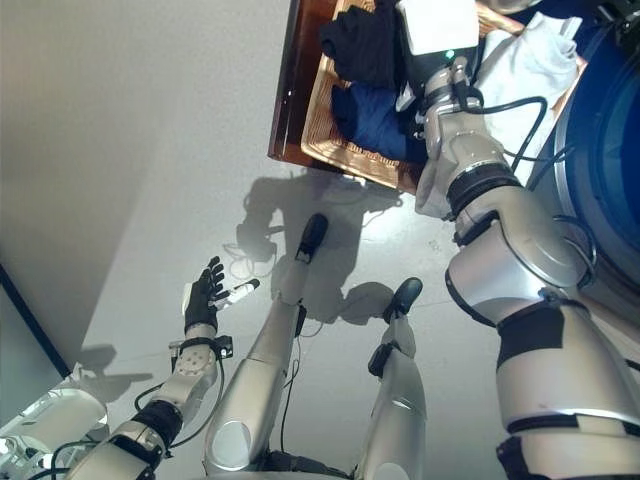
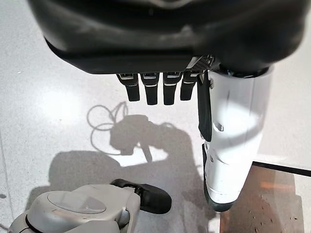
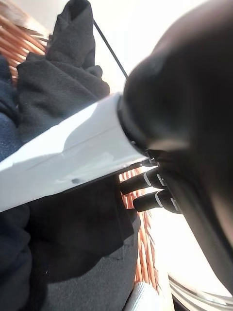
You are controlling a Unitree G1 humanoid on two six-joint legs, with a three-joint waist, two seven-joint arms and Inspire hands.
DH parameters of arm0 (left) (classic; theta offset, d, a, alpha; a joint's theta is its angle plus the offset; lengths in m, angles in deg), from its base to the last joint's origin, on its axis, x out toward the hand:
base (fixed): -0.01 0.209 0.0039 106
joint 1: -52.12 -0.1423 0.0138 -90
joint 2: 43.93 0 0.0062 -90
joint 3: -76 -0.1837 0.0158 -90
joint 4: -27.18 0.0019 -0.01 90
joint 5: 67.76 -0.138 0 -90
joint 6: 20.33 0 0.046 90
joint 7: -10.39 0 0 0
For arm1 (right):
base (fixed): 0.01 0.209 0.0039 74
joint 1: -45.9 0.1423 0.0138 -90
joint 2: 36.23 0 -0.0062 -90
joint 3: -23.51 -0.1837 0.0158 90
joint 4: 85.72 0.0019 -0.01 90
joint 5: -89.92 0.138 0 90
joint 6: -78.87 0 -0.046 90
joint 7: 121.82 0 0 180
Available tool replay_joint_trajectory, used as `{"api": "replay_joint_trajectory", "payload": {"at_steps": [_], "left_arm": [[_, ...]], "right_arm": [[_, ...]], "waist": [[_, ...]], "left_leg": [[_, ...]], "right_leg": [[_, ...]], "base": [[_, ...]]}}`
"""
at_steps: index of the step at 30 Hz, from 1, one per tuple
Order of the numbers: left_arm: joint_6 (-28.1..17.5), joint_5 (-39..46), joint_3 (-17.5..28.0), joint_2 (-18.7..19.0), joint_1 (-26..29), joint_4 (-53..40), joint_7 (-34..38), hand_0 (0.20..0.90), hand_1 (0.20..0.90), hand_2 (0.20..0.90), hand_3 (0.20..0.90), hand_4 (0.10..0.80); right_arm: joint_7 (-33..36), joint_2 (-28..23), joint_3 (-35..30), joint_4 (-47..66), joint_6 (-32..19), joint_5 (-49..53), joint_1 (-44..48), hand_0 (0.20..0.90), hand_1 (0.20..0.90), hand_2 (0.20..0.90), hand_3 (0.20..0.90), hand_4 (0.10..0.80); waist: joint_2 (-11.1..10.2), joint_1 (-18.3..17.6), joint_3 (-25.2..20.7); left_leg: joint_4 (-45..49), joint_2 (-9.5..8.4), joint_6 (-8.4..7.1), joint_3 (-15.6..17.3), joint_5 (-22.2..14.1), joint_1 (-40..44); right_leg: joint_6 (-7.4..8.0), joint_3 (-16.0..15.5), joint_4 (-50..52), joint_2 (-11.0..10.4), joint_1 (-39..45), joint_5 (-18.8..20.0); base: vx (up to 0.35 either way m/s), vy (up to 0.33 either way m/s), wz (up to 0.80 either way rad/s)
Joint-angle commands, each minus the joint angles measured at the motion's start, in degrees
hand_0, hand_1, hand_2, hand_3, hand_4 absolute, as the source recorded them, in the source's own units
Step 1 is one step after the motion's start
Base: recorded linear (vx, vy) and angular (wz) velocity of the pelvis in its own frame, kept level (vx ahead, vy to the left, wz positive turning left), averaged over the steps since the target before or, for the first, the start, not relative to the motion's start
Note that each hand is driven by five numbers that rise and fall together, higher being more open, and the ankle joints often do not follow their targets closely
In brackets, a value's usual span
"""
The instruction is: Pick up the clothes and place them into the washing machine
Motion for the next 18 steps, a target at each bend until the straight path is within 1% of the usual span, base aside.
{"api": "replay_joint_trajectory", "payload": {"at_steps": [1,2,3,4,5,18], "left_arm": [[-2.55,0.79,-0.78,2.96,-2.32,-3.66,0.32,0.9,0.9,0.9,0.9,0.8],[-2.55,0.79,-0.78,2.96,-2.32,-3.66,0.32,0.9,0.9,0.9,0.9,0.8],[-2.66,0.79,-0.59,3.05,-2.4,-3.99,0.29,0.9,0.9,0.9,0.9,0.8],[-2.65,0.79,-0.59,3.05,-2.39,-3.99,0.29,0.9,0.9,0.9,0.9,0.8],[-2.69,0.95,-0.55,3.0,-2.46,-3.9,0.08,0.9,0.9,0.9,0.9,0.8],[-2.66,1.73,-0.2,2.53,-2.38,-1.98,-0.53,0.9,0.9,0.9,0.9,0.8]], "right_arm": [[1.32,-5.61,2.46,0.13,-0.33,2.47,9.17,0.51,0.51,0.51,0.51,0.522],[1.32,-5.61,2.46,0.13,-0.33,2.47,9.17,0.499,0.499,0.499,0.499,0.514],[1.01,-6.16,2.36,0.15,-0.58,3.02,9.29,0.395,0.395,0.395,0.395,0.439],[1.01,-6.16,2.36,0.15,-0.58,3.02,9.29,0.351,0.351,0.351,0.351,0.408],[0.77,-6.37,2.51,0.19,-0.84,3.55,9.51,0.2,0.2,0.2,0.2,0.3],[-0.01,-5.98,0.25,0.27,-1.73,6.26,8.28,0.2,0.2,0.2,0.2,0.3]], "waist": [[4.2,2.12,0.07],[4.2,2.12,0.07],[4.27,2.16,0.07],[4.27,2.16,0.07],[4.21,2.16,0.07],[3.92,2.0,0.07]], "left_leg": [[-0.33,-3.37,-0.86,2.94,0.91,-3.36],[-0.33,-3.37,-0.86,2.94,0.91,-3.36],[-0.32,-3.37,-0.9,2.91,1.03,-3.73],[-0.32,-3.37,-0.9,2.91,1.03,-3.74],[-0.38,-3.47,-0.9,2.94,1.06,-3.81],[-0.28,-3.37,-0.64,3.09,0.95,-2.08]], "right_leg": [[-1.53,2.27,3.39,-0.21,2.68,-4.65],[-1.53,2.27,3.39,-0.21,2.68,-4.65],[-1.51,2.17,3.46,-0.35,2.37,-4.68],[-1.51,2.16,3.47,-0.35,2.37,-4.68],[-1.49,2.19,3.59,-0.35,2.19,-4.75],[-1.64,2.54,4.73,-0.35,2.7,-5.01]], "base": [[0.0,0.0,0.0],[0.0,0.0,0.0],[0.004,0.008,0.04],[0.006,0.015,0.06],[0.002,0.017,0.07],[-0.004,0.008,0.05]]}}
